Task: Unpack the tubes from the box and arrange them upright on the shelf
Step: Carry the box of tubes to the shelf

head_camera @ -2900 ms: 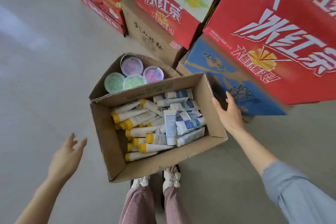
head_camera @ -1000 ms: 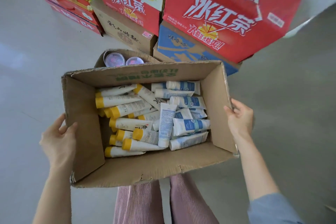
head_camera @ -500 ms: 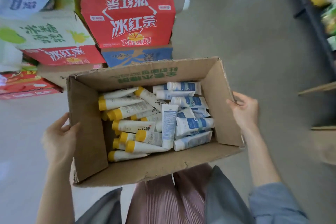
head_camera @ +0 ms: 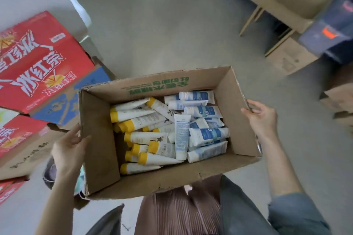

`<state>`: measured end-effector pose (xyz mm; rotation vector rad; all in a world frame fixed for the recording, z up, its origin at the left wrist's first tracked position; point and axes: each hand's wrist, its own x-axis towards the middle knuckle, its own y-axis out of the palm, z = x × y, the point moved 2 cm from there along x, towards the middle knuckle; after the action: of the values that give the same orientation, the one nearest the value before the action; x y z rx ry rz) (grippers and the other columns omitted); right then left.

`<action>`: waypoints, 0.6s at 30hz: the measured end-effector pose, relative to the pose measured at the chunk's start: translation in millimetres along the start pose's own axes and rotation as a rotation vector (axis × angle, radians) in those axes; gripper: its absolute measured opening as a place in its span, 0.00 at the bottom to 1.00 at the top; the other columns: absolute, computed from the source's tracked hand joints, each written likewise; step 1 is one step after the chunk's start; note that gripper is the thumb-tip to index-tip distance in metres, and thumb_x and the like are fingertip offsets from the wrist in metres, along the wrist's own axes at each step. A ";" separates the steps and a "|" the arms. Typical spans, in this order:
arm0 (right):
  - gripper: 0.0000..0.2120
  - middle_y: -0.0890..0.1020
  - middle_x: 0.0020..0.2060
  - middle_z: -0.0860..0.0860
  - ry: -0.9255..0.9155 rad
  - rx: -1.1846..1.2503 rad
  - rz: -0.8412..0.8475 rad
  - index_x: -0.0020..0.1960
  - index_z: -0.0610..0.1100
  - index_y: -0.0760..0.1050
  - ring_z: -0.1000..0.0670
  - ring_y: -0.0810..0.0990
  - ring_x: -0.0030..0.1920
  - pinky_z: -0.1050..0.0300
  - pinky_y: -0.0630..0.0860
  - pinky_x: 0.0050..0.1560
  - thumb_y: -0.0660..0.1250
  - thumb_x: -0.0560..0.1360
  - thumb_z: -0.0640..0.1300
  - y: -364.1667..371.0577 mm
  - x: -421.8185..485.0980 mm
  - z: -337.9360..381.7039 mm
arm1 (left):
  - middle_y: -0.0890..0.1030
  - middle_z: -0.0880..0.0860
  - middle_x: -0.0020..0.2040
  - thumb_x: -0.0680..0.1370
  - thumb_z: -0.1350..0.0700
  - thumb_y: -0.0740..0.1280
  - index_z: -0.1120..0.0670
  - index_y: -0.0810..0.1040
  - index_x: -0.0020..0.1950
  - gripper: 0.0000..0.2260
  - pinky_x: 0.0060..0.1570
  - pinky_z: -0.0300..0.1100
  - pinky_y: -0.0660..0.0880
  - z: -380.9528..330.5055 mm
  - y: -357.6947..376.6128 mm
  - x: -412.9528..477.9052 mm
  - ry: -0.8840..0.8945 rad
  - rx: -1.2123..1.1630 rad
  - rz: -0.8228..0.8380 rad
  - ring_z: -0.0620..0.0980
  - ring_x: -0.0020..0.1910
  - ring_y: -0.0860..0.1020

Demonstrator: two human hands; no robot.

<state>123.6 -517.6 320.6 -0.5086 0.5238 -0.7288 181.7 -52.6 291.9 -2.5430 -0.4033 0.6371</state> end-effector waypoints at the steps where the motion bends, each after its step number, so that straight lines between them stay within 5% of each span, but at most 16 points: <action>1: 0.16 0.83 0.50 0.42 0.019 0.015 -0.029 0.58 0.40 0.79 0.50 0.80 0.48 0.51 0.76 0.58 0.72 0.71 0.34 -14.3 -0.6 -9.7 | 0.82 0.60 0.52 0.73 0.64 0.70 0.54 0.77 0.64 0.20 0.31 0.25 0.74 -13.0 11.7 -0.5 0.030 0.028 0.026 0.52 0.48 0.80; 4: 0.17 0.83 0.52 0.43 0.088 0.037 -0.118 0.59 0.40 0.79 0.50 0.80 0.49 0.50 0.76 0.59 0.72 0.71 0.35 -59.1 -3.1 -40.9 | 0.81 0.50 0.46 0.73 0.64 0.69 0.48 0.80 0.58 0.17 0.25 0.21 0.69 -54.4 49.3 -12.9 0.119 0.069 0.100 0.42 0.38 0.78; 6: 0.17 0.83 0.52 0.44 0.126 0.017 -0.173 0.60 0.41 0.79 0.50 0.80 0.49 0.49 0.75 0.61 0.72 0.71 0.37 -89.7 -5.8 -62.3 | 0.81 0.49 0.44 0.72 0.64 0.69 0.44 0.79 0.57 0.19 0.29 0.24 0.71 -79.2 76.3 -26.1 0.189 0.112 0.146 0.38 0.37 0.78; 9: 0.17 0.83 0.53 0.45 0.166 0.036 -0.263 0.60 0.41 0.79 0.52 0.79 0.49 0.54 0.74 0.60 0.72 0.71 0.37 -132.4 -9.8 -92.4 | 0.81 0.52 0.47 0.72 0.64 0.70 0.50 0.78 0.62 0.20 0.42 0.34 0.77 -108.9 119.9 -47.0 0.245 0.151 0.219 0.47 0.46 0.78; 13: 0.17 0.82 0.55 0.43 0.201 0.057 -0.359 0.60 0.38 0.79 0.48 0.81 0.51 0.55 0.74 0.59 0.72 0.71 0.36 -190.6 -12.7 -134.9 | 0.82 0.61 0.54 0.72 0.64 0.70 0.56 0.77 0.64 0.20 0.48 0.40 0.74 -142.6 184.4 -83.8 0.314 0.184 0.296 0.47 0.48 0.76; 18: 0.16 0.83 0.53 0.44 0.298 0.091 -0.447 0.59 0.40 0.80 0.52 0.79 0.48 0.58 0.74 0.56 0.72 0.71 0.38 -262.7 -11.2 -195.9 | 0.83 0.59 0.52 0.72 0.61 0.71 0.50 0.77 0.64 0.21 0.54 0.52 0.77 -175.0 265.0 -137.2 0.394 0.235 0.454 0.51 0.46 0.80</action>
<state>-129.2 -726.0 332.4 -0.4374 0.6595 -1.2629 196.6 -394.9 339.4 -2.4583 0.3727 0.2947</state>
